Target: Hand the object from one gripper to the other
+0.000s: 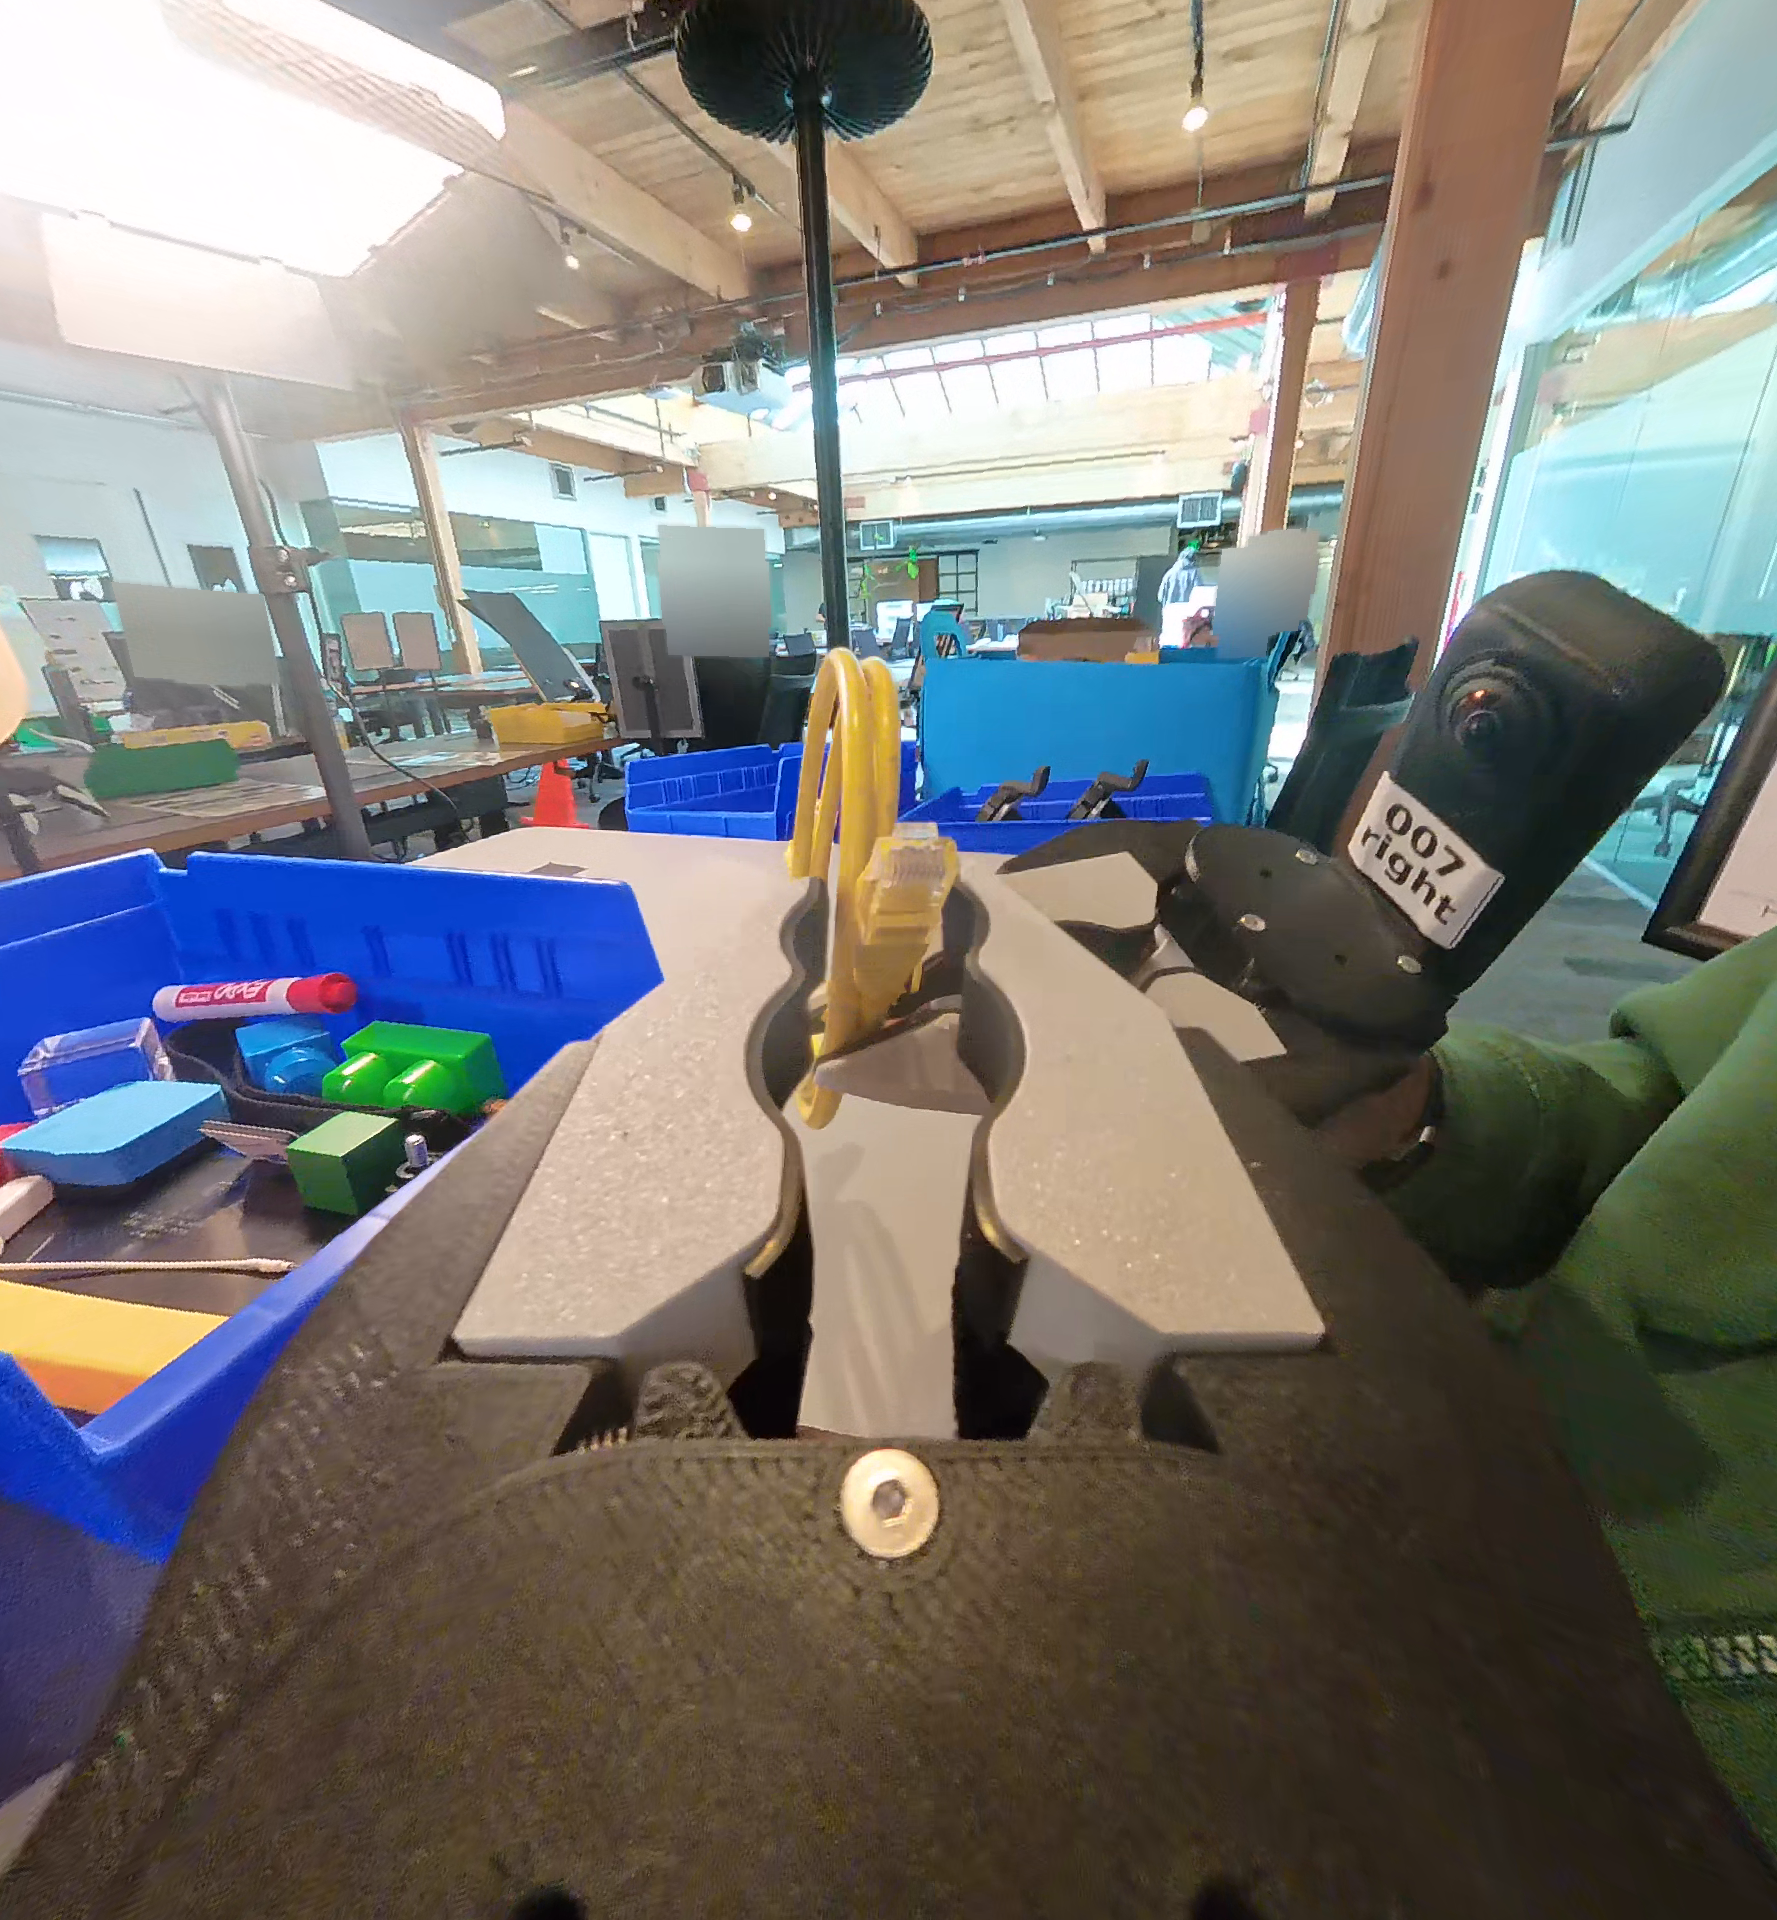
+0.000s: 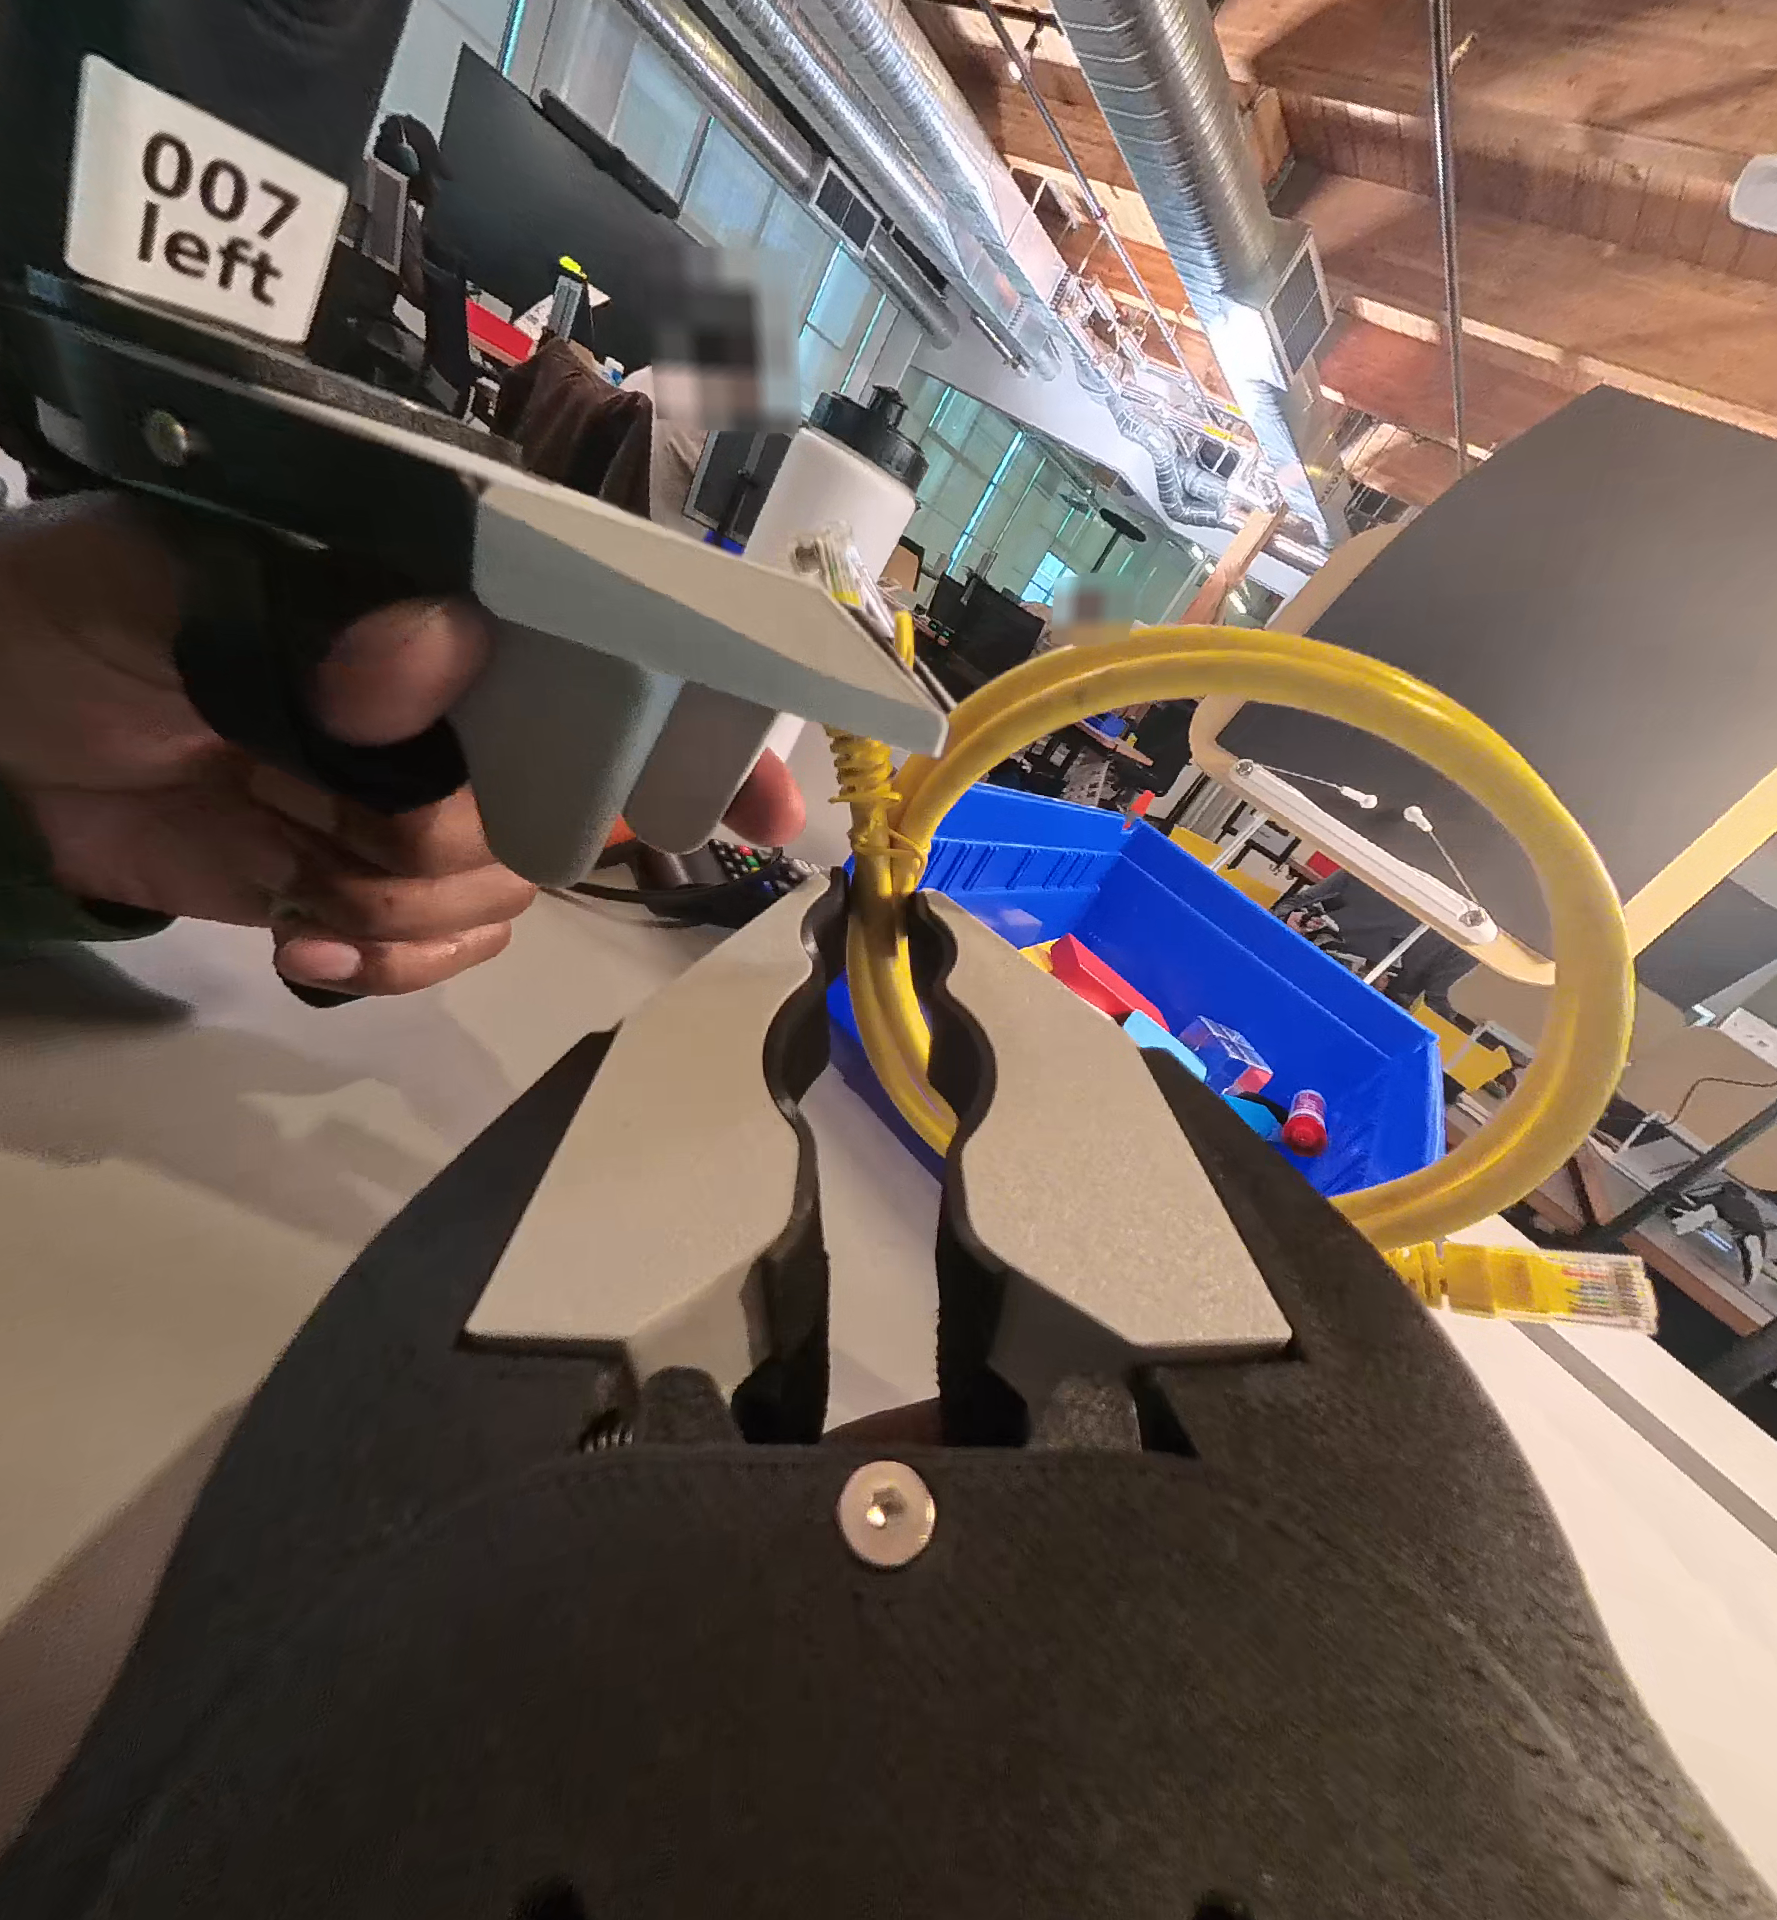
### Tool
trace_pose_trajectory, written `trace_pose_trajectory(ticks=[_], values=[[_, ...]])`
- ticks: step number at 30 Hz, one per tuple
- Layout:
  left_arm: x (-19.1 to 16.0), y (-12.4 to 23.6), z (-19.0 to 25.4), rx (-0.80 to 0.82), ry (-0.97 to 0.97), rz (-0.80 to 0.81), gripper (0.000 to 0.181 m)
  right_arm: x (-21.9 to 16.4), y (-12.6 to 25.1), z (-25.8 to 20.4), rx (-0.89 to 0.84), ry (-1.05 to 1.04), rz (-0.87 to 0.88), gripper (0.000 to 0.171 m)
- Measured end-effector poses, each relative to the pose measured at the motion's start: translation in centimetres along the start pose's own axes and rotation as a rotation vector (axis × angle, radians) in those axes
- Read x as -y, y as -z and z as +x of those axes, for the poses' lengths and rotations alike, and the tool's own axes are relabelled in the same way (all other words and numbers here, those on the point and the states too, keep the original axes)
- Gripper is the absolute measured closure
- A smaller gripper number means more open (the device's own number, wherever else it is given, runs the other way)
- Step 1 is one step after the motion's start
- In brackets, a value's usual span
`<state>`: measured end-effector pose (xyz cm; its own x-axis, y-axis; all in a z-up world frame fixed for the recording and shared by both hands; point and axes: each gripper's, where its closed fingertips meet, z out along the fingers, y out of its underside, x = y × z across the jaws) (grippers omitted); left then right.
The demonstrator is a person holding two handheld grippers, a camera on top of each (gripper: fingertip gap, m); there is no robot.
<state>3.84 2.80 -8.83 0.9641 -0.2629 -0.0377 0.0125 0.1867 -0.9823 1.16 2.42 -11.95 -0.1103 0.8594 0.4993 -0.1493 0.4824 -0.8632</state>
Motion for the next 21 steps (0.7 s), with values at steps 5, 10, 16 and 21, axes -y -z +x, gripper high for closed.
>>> trace_pose_trajectory(ticks=[5, 10, 16, 21], values=[[-0.2, 0.0, -0.3, 0.028, -0.035, -0.019, 0.165, -0.2, -0.1, -0.3, -0.001, 0.038, -0.011, 0.160], [-0.5, 0.1, -0.9, 0.061, -0.044, -0.046, 0.169, -0.5, -0.2, -0.4, -0.016, 0.088, -0.033, 0.158], [-0.8, 0.7, -3.1, 0.156, 0.039, -0.058, 0.169, -1.1, -0.5, -0.8, -0.032, 0.191, -0.067, 0.149], [-0.2, 1.4, -4.3, 0.158, 0.208, 0.018, 0.169, -1.4, -0.6, -1.6, 0.001, 0.222, -0.081, 0.142]])
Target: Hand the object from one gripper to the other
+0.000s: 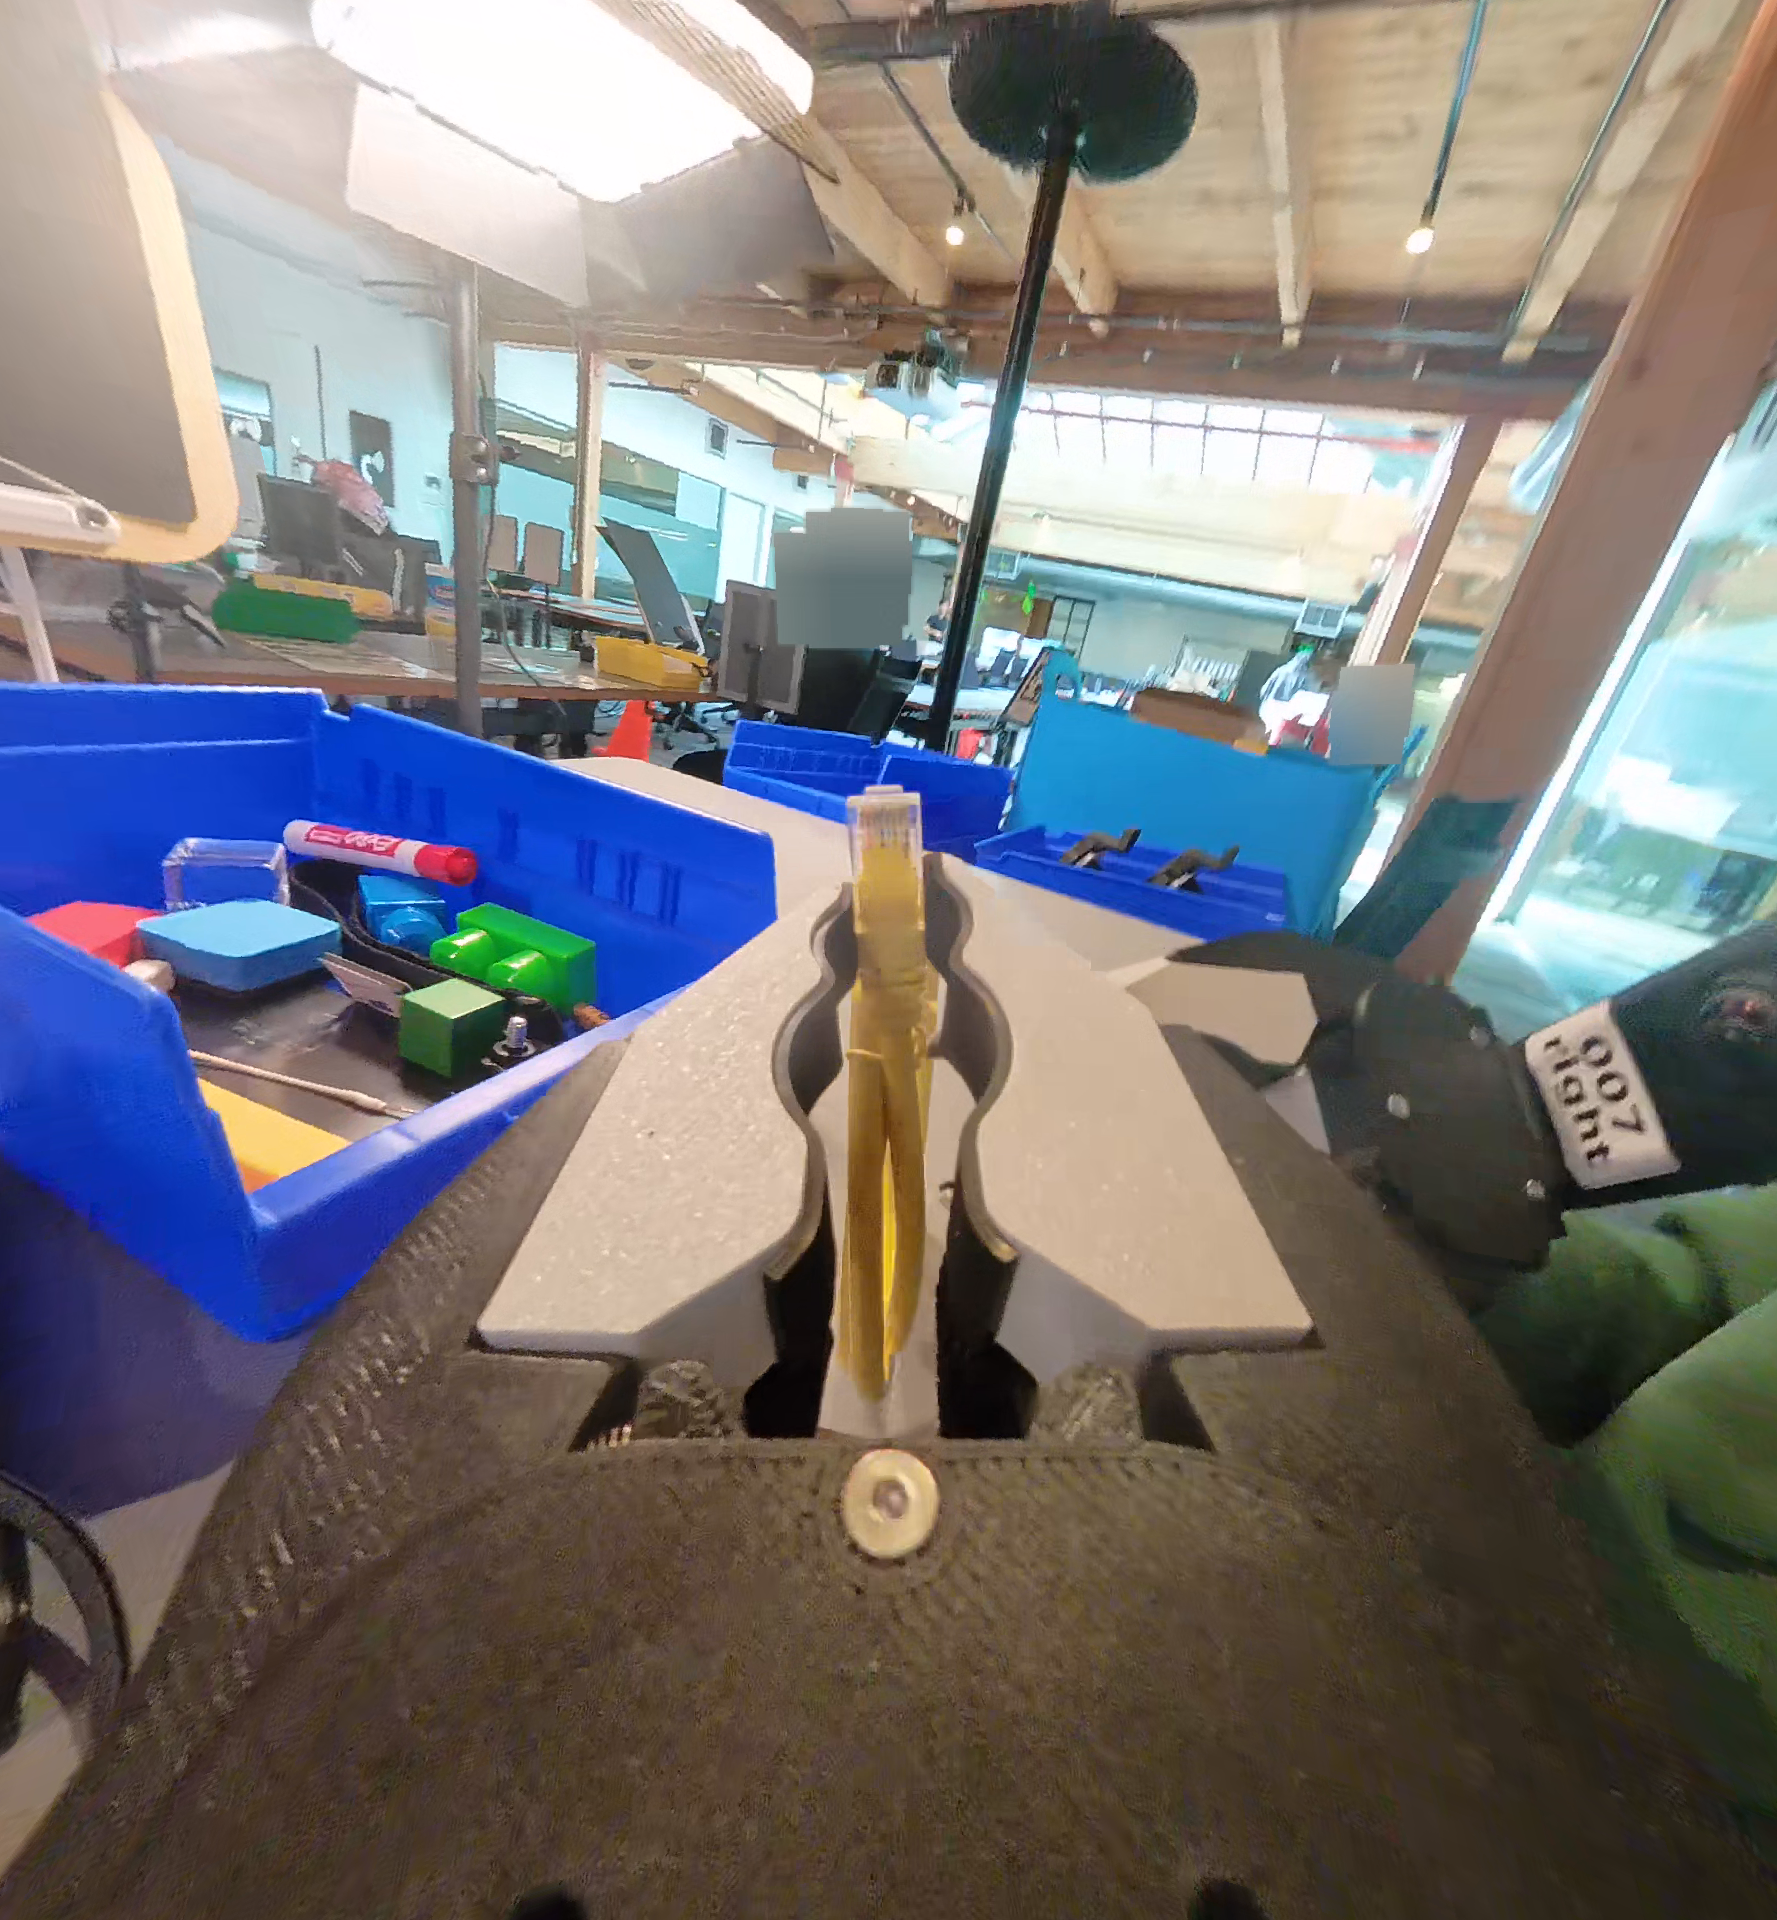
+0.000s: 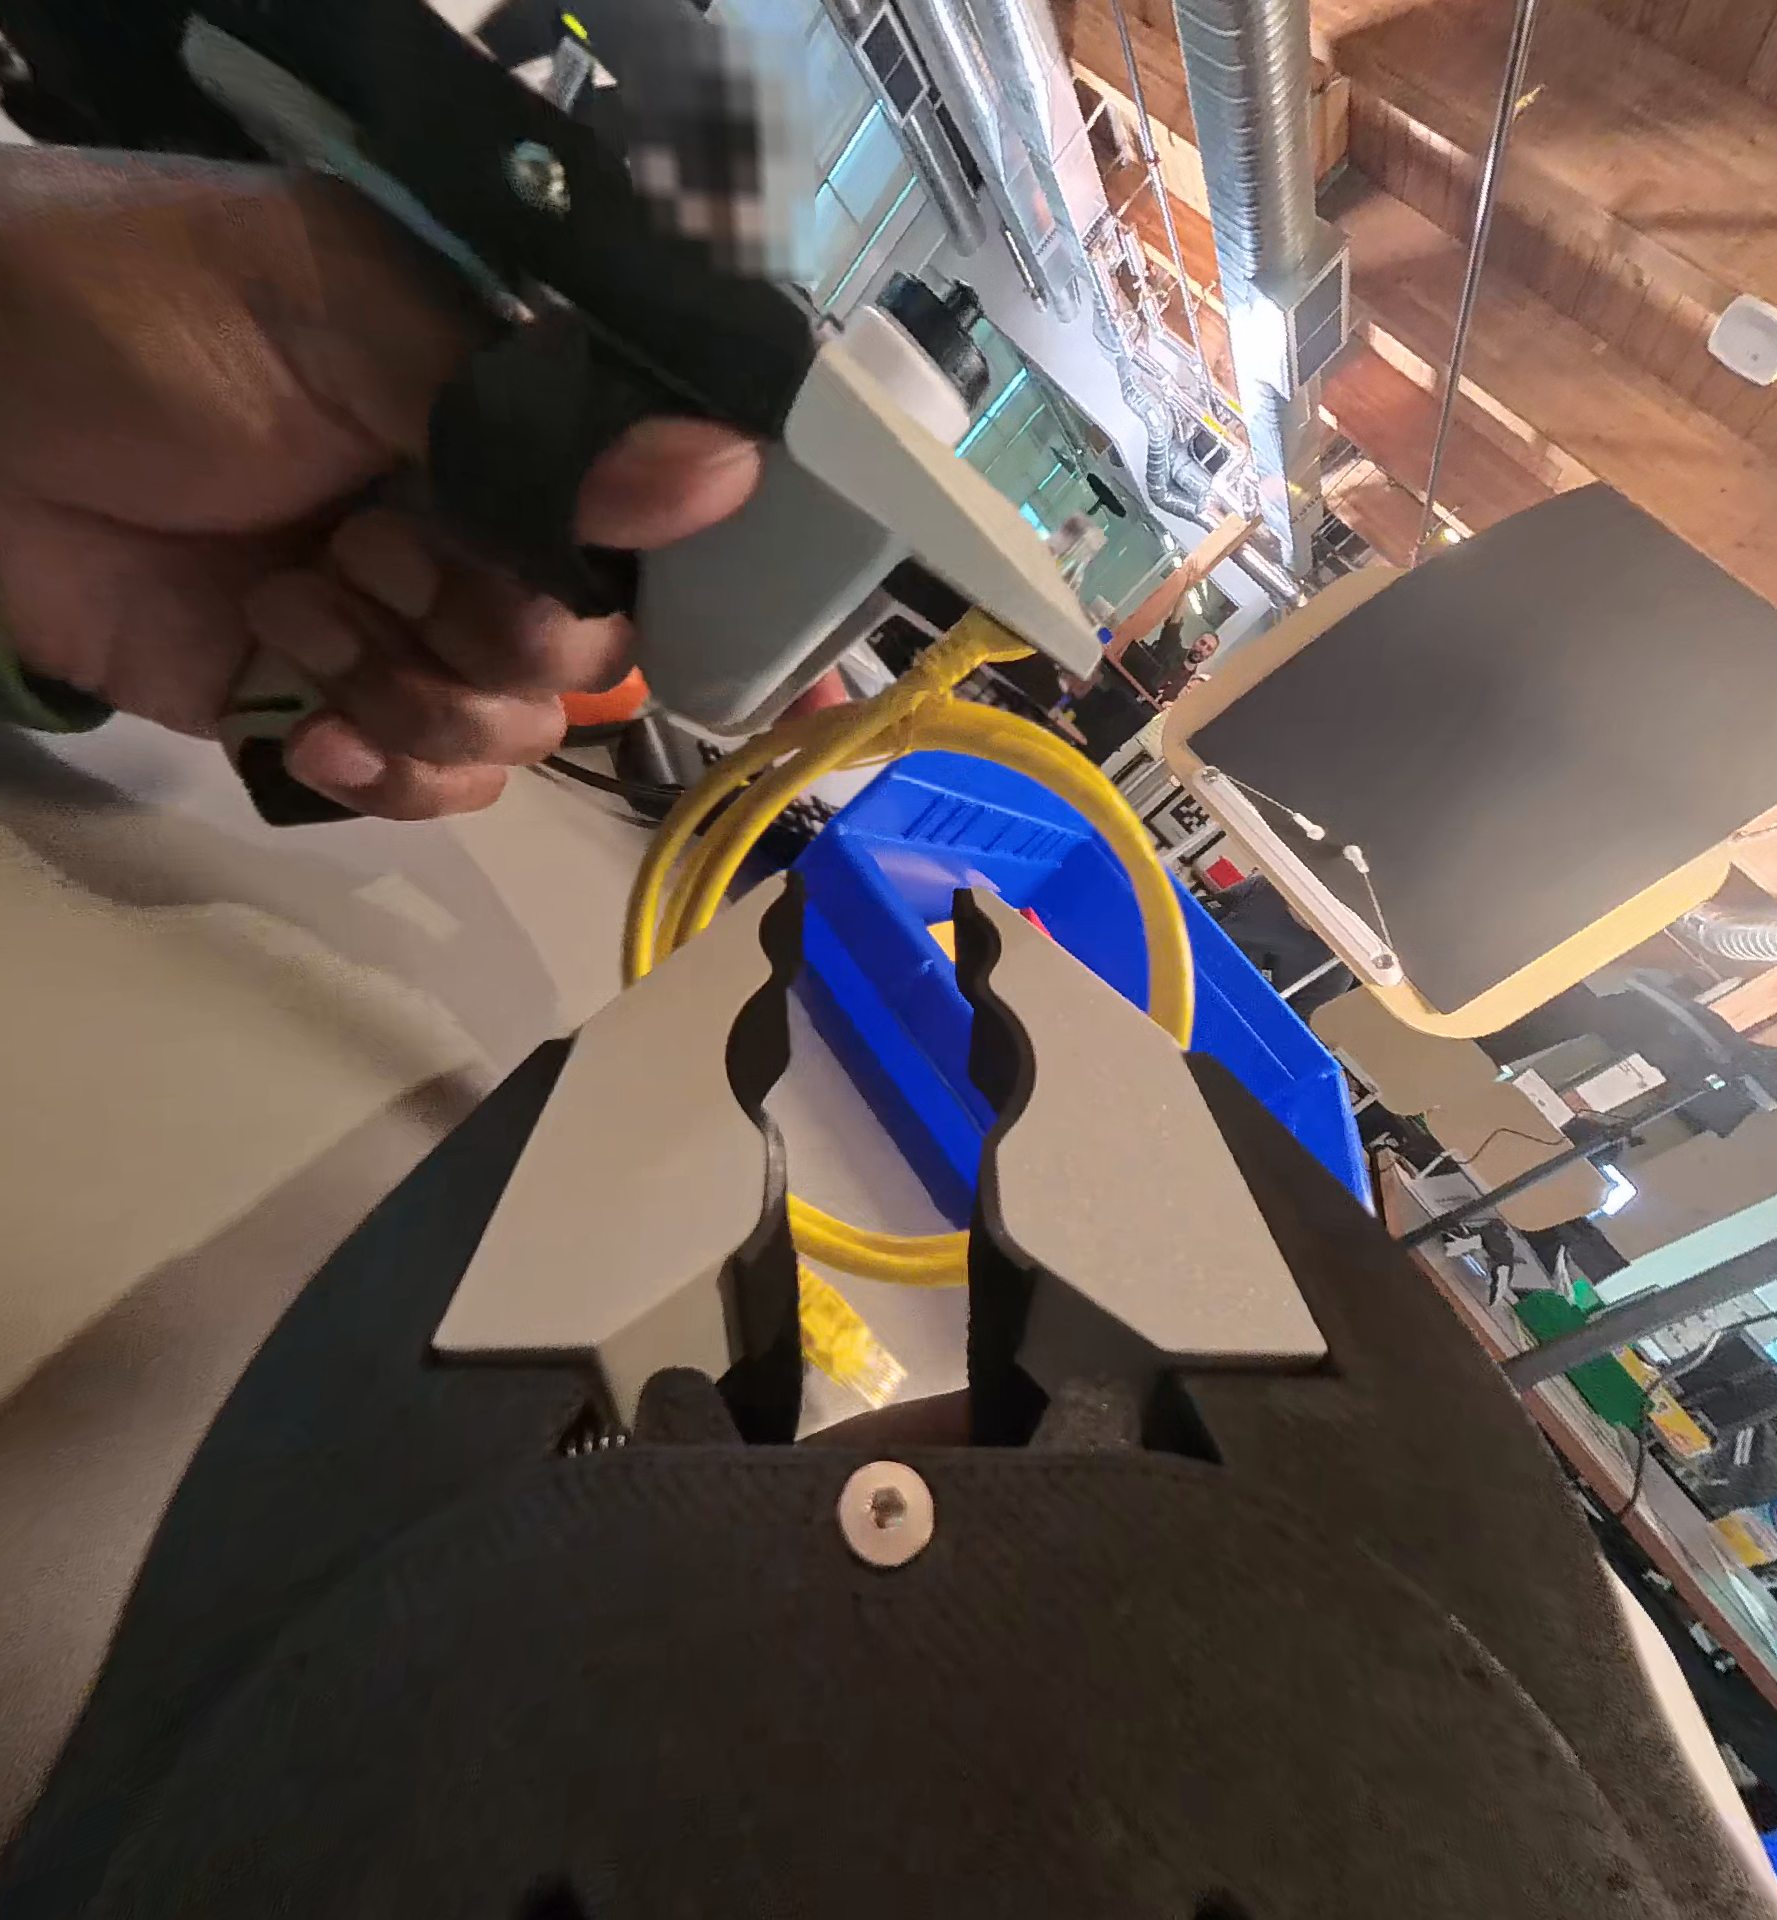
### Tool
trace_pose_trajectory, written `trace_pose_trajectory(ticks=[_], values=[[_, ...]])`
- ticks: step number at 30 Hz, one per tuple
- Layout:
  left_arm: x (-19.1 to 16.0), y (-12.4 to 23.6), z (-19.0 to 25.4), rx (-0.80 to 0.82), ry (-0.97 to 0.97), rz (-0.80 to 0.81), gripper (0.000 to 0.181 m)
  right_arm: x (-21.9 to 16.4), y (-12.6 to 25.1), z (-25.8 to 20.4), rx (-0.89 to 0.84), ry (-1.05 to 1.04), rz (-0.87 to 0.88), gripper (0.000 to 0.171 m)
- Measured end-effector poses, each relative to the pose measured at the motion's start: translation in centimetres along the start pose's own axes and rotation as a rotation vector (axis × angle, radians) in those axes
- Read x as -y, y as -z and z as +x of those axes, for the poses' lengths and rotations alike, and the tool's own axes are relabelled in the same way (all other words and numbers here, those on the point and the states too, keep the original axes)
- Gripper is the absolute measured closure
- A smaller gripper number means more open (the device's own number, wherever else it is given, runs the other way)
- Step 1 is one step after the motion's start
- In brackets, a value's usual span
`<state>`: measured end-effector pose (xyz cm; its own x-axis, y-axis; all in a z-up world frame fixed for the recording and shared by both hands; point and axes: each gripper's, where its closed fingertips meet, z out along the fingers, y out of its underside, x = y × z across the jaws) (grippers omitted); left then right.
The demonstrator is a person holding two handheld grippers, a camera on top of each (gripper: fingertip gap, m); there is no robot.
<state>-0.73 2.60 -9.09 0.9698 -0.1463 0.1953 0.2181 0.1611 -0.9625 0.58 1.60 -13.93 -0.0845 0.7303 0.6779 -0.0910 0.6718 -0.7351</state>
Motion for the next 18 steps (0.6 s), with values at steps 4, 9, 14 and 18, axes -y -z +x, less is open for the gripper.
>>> trace_pose_trajectory(ticks=[4, 9, 14, 18], values=[[0.4, 0.2, -0.5, 0.003, 0.069, 0.031, 0.169, 0.1, 0.0, -1.2, 0.063, 0.008, 0.003, 0.140], [1.3, 0.6, -0.5, -0.018, 0.114, 0.089, 0.169, -0.3, -0.2, -2.4, 0.116, 0.030, -0.018, 0.134], [2.4, 0.9, 0.6, -0.102, 0.157, 0.156, 0.169, -0.6, -0.3, -2.6, 0.097, 0.106, -0.040, 0.132], [2.4, 0.7, 1.1, -0.132, 0.181, 0.161, 0.169, -1.1, -0.5, -2.9, 0.074, 0.199, -0.074, 0.133]])
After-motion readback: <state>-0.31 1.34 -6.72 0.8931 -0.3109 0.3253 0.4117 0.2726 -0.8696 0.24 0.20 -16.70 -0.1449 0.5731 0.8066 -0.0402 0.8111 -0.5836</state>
